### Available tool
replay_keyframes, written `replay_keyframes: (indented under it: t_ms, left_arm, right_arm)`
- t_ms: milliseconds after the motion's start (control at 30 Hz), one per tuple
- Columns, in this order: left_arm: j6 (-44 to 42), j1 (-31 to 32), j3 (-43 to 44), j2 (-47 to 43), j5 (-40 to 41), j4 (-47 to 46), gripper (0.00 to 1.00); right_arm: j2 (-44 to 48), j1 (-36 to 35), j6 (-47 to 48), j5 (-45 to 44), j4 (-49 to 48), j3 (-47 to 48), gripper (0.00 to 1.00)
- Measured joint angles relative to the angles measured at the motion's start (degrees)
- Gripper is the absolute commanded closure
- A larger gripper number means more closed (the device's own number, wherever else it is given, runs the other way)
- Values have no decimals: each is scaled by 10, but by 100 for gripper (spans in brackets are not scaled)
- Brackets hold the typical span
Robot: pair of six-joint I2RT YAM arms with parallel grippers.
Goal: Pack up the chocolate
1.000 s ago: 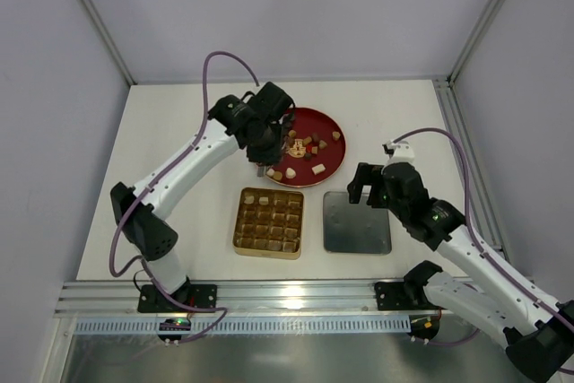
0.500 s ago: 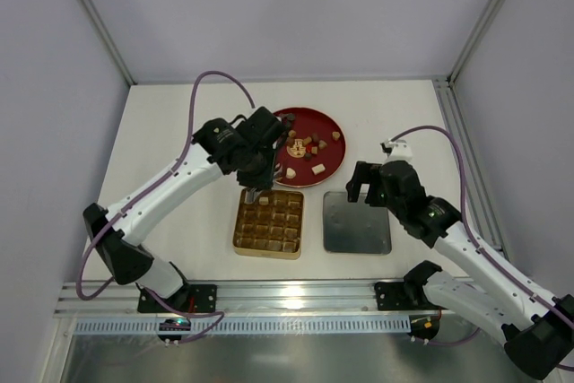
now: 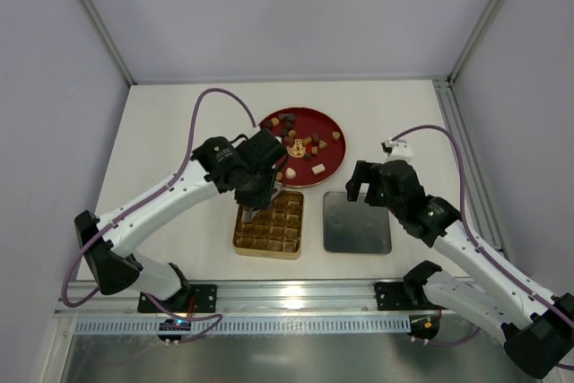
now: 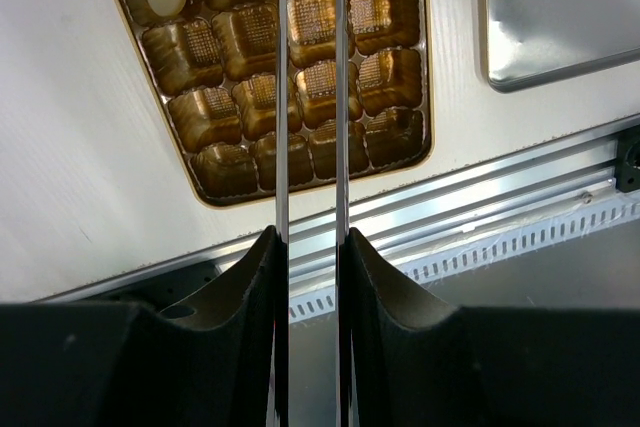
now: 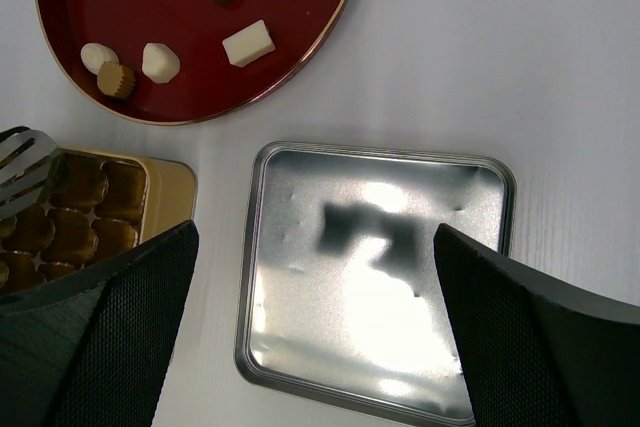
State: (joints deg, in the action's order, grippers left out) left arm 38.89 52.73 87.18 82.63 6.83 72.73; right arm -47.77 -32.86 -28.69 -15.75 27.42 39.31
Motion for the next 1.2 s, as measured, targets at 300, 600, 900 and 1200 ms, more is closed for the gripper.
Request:
replay_keyframes:
  t_ms: [300,600,900,1200]
  left_arm:
    - [13,10,-24,-5,0,-9,70]
    - [14,10,-24,-5,6,-11,67]
    - [14,10,-27,-6,11,-11,67]
    - [14,11,-27,-15,11,-11,67]
  right_arm:
    - [0,0,-1,0,0,0,0]
    - [-3,0,-1,0,0,0,0]
    - [-3,0,-1,0,-2,0,0]
    - [-7,0,-1,0,-4,0,0]
